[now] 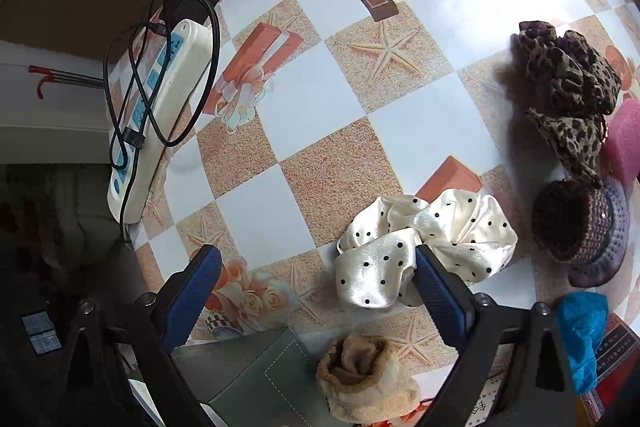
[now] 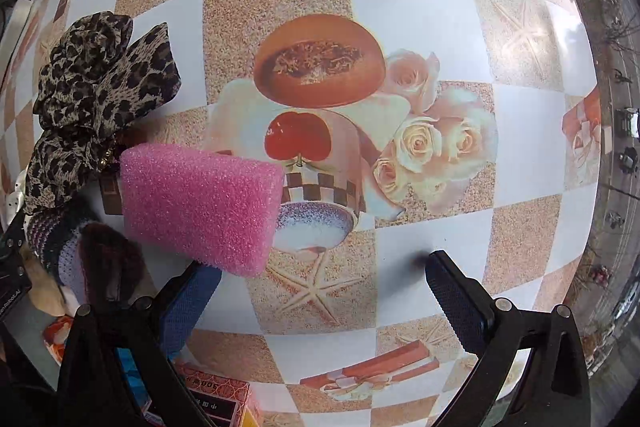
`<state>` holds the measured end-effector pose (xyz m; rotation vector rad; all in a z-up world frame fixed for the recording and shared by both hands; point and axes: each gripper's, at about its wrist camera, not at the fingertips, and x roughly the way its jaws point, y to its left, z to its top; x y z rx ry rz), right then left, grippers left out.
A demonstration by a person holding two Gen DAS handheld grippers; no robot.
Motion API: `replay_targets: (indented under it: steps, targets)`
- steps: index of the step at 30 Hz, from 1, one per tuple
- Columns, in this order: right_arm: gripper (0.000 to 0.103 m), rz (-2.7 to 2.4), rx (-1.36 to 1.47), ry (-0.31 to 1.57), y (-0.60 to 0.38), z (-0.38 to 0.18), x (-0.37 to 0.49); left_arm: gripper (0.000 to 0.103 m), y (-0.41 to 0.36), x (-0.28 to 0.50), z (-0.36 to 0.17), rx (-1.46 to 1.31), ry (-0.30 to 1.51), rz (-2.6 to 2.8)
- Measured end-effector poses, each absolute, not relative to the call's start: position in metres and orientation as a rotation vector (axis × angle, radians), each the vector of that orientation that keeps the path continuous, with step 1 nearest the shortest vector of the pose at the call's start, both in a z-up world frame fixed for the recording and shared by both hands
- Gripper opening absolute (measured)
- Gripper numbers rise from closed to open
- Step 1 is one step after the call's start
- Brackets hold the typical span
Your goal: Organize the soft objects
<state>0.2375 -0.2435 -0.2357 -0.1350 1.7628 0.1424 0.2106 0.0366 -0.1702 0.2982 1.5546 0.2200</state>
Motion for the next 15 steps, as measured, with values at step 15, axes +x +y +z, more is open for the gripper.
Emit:
replay_targets:
  steps: [15]
  targets:
    - [0.103,0.414,-0.275,1.544,-0.214,-0.194,0.219,0.097,0.064,0.202,-0.172,-0.308,1.576,0.24]
